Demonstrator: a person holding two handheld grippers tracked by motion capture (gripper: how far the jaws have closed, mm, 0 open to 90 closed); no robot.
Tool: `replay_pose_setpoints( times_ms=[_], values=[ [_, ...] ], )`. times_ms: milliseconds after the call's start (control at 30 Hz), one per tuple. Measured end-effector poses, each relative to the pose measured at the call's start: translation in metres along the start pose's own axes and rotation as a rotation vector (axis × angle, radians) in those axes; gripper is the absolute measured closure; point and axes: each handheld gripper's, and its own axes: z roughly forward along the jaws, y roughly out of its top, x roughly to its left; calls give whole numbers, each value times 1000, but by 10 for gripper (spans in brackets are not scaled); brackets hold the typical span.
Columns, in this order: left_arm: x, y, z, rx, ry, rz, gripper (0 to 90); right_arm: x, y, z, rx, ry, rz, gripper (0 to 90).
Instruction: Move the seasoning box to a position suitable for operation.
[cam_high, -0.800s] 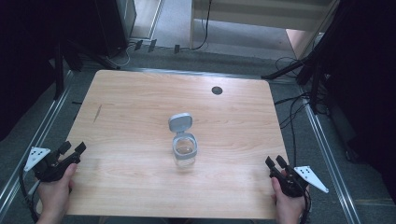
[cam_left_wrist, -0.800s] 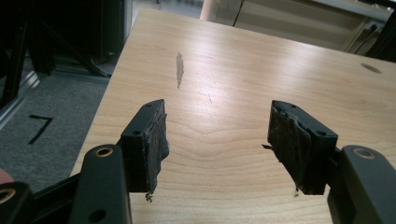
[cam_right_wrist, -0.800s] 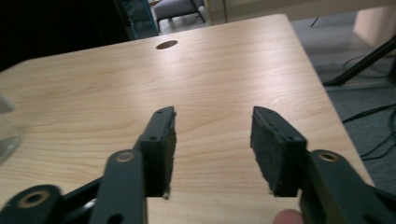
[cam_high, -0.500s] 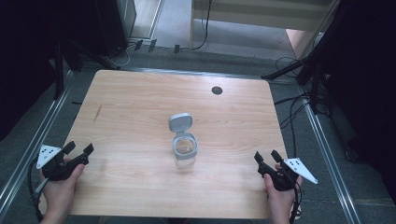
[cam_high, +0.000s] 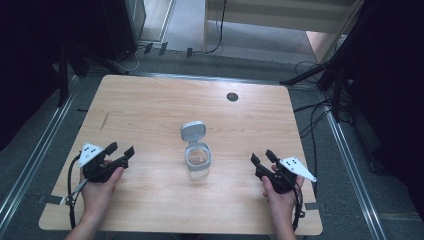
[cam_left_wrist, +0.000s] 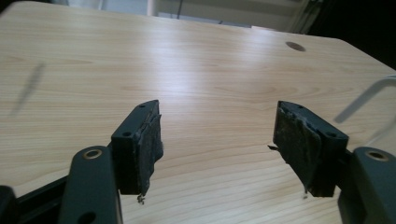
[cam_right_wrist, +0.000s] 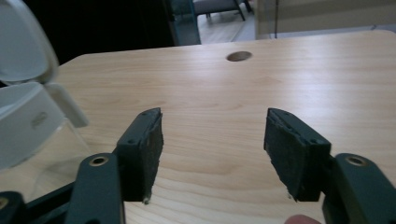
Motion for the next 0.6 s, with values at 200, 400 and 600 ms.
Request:
replay_pose_setpoints(
  times_ms=[200,400,600],
  values=[
    [-29,5,17,16,-78,-18,432,30,4,23,21,87,-20,549],
    [-55,10,24,4,-109,-13,540,55,5,46,40,132,-18,629],
    [-75,6,31,31,-163,20,732,69,5,61,57,146,-37,771]
  ],
)
